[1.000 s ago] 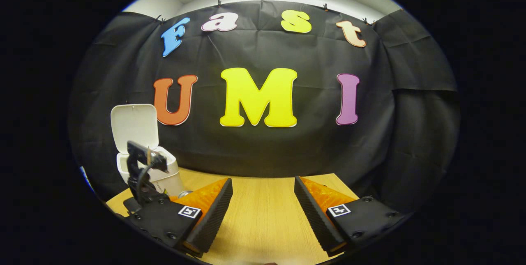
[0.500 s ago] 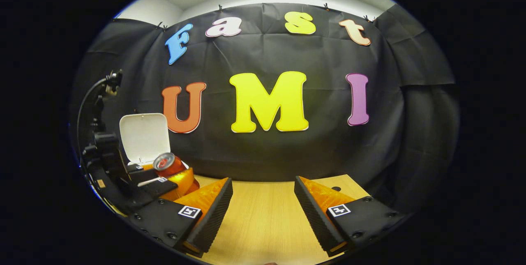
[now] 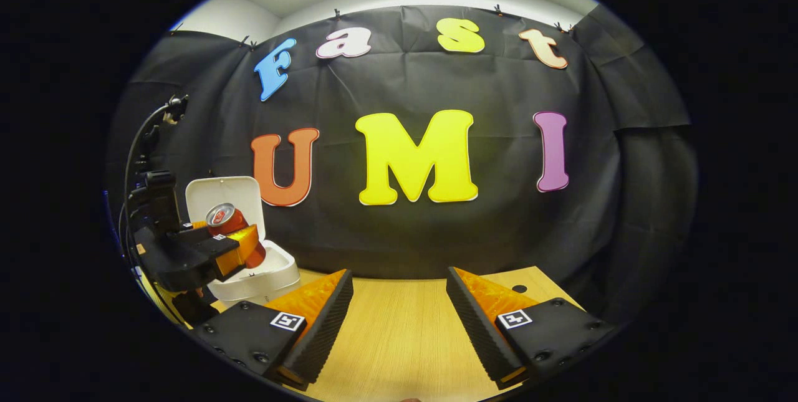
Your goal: Press the lid of the desktop garbage bin to open it, pick up the crumpled paper on the desktop and throw it into the bin, then pick up the pop can on the desktop and drop it into the bin, and finally close the garbage bin lid.
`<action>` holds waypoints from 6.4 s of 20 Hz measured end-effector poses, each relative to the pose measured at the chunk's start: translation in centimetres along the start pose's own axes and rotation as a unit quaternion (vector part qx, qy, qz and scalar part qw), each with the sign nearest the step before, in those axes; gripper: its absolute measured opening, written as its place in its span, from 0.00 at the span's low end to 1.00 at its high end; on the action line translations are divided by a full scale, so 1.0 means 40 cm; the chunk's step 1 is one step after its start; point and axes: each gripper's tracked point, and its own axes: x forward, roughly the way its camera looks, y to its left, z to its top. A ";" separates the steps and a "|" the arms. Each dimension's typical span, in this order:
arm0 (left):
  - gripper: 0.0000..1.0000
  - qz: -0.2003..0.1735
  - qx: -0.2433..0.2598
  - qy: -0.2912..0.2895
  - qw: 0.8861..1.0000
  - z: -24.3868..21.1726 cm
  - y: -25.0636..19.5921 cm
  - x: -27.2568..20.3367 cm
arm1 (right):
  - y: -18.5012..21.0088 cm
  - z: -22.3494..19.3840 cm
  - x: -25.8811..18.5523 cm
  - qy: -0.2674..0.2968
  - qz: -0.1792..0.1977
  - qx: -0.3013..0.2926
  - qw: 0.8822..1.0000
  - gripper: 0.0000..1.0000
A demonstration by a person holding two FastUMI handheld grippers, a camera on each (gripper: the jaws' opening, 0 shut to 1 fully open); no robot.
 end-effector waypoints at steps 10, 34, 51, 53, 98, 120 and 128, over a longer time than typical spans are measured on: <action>0.83 0.058 -0.009 0.031 0.998 -0.065 0.104 0.039 | -0.002 -0.010 0.018 0.010 -0.003 -0.007 1.000 0.96; 0.91 0.049 -0.009 -0.023 0.999 0.266 0.204 0.125 | 0.002 0.022 -0.019 0.000 0.011 -0.013 1.000 0.96; 0.92 0.113 -0.038 0.026 0.993 0.234 0.338 0.296 | -0.030 0.021 -0.004 0.000 -0.008 -0.001 1.000 0.94; 0.91 0.113 -0.055 0.044 0.991 0.208 0.334 0.295 | -0.036 0.015 0.002 0.005 -0.010 0.001 1.000 0.96; 1.00 -0.002 -0.002 0.209 0.978 -0.219 -0.037 0.063 | -0.044 -0.067 -0.048 0.060 0.051 0.041 0.996 0.96; 0.99 -0.015 -0.077 0.050 0.996 -0.069 -0.121 -0.114 | -0.047 -0.051 -0.033 0.032 0.046 0.001 0.998 0.98; 0.98 -0.044 -0.063 0.025 0.997 -0.051 -0.174 -0.197 | -0.028 -0.056 -0.035 0.020 0.037 -0.030 0.999 0.94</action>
